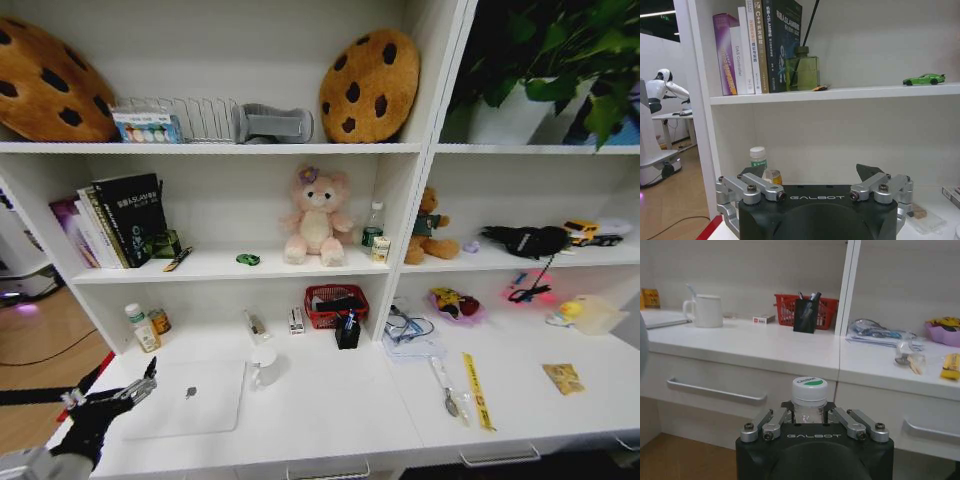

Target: Organize the objects on the table.

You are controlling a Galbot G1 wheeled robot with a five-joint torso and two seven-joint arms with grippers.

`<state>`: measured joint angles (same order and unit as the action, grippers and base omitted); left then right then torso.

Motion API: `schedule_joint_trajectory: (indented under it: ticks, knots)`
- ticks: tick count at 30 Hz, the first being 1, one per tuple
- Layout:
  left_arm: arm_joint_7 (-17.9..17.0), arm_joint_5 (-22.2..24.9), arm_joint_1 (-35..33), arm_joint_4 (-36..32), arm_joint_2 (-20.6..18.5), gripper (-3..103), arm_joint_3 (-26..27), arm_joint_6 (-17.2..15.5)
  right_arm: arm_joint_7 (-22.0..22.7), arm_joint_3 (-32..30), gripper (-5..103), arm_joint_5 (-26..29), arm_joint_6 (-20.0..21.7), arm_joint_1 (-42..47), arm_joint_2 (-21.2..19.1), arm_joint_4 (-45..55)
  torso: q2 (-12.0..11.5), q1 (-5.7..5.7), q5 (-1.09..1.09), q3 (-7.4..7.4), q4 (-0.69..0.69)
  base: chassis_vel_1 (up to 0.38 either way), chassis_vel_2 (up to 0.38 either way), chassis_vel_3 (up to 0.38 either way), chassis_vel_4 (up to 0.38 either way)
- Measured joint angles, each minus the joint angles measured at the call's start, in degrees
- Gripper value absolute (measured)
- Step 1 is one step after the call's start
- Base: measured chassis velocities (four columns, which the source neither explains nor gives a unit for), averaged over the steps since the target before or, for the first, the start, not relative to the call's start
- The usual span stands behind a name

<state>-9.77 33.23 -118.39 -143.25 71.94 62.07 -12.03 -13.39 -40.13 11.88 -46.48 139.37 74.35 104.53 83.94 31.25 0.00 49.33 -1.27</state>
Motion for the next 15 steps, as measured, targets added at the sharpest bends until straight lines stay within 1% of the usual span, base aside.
schedule_joint_trajectory:
  ticks: [1,3,4,5,6,7,8,9,10,11,12,13,14,15]
  knots:
    - [0.0,0.0,0.0,0.0,0.0,100,0.0,0.0,0.27,0.08,26,-0.06,0.54,-2.1,-0.48,-2.45,0.0,0.0,0.01,0.0,0.0,0.0,0.0,0.0,0.0]
    - [0.0,0.0,0.0,0.0,0.0,100,0.0,0.0,0.38,0.15,26,0.15,1.22,-3.39,-0.82,-3.95,0.0,0.0,0.01,0.0,0.01,0.0,0.0,0.0,0.0]
    - [0.0,0.0,0.0,0.0,0.0,100,0.0,0.0,0.62,0.35,26,1.2,2.52,-5.0,-1.32,-5.75,-0.01,0.01,0.02,0.0,0.02,0.0,0.0,0.0,0.0]
    - [0.0,0.0,0.0,0.0,0.0,100,0.0,0.0,1.22,0.81,26,4.15,5.14,-6.89,-2.14,-7.78,-0.01,0.01,0.02,0.0,0.02,0.0,0.0,0.0,0.0]
    - [0.0,0.0,0.0,0.0,0.0,100,0.0,0.0,1.22,0.81,26,4.15,5.14,-6.89,-2.14,-7.78,-0.01,0.01,0.02,0.0,0.02,0.0,0.0,0.0,0.0]
    - [0.0,0.0,0.0,0.0,0.0,100,0.0,0.0,2.41,1.23,26,7.36,8.08,-8.76,-2.67,-9.68,-0.01,0.01,0.0,0.01,0.02,0.0,0.0,0.0,0.0]
    - [0.0,0.0,0.0,0.0,0.0,100,0.0,0.0,3.17,0.97,26,9.02,11.04,-11.09,-2.69,-11.64,-0.01,0.01,0.0,0.01,-0.01,0.0,0.0,0.0,0.0]
    - [0.0,0.0,0.0,0.0,0.0,100,0.0,0.0,3.17,0.97,26,9.02,11.04,-11.09,-2.69,-11.64,-0.01,0.01,0.0,0.01,-0.01,0.0,0.0,0.0,0.0]
    - [0.0,0.0,0.0,0.0,0.0,100,0.0,0.0,3.25,0.34,26,8.69,12.27,-12.67,-2.5,-13.03,-0.01,0.01,0.01,0.01,-0.01,0.0,0.0,0.0,0.0]
    - [0.0,0.0,0.0,0.0,0.0,100,0.0,0.0,3.17,-1.39,26,5.75,13.04,-16.13,-1.77,-16.45,-0.01,0.01,-0.01,0.01,0.0,0.0,0.0,0.0,0.0]
    - [0.0,0.0,0.0,0.0,0.0,100,0.0,0.0,3.17,-1.39,26,5.75,13.04,-16.13,-1.77,-16.45,-0.01,0.01,-0.01,0.01,0.0,0.0,0.0,0.0,0.0]
    - [0.0,0.0,0.0,0.0,0.0,100,0.0,-0.01,2.76,-3.1,26,2.6,13.26,-19.79,-0.78,-19.97,-0.01,0.01,0.03,0.0,0.0,0.0,0.0,0.0,0.0]
    - [0.0,0.0,0.0,0.0,0.0,100,0.0,-0.01,2.65,-3.76,26,0.93,13.35,-23.37,-0.4,-24.16,-0.02,0.01,0.02,0.01,0.02,0.0,0.0,0.0,0.0]
    - [0.0,0.0,0.0,-0.01,0.0,100,0.0,0.0,2.67,-3.74,26,0.82,13.48,-24.43,-0.43,-25.57,-0.02,0.02,0.01,0.01,0.02,0.0,0.0,0.0,0.0]
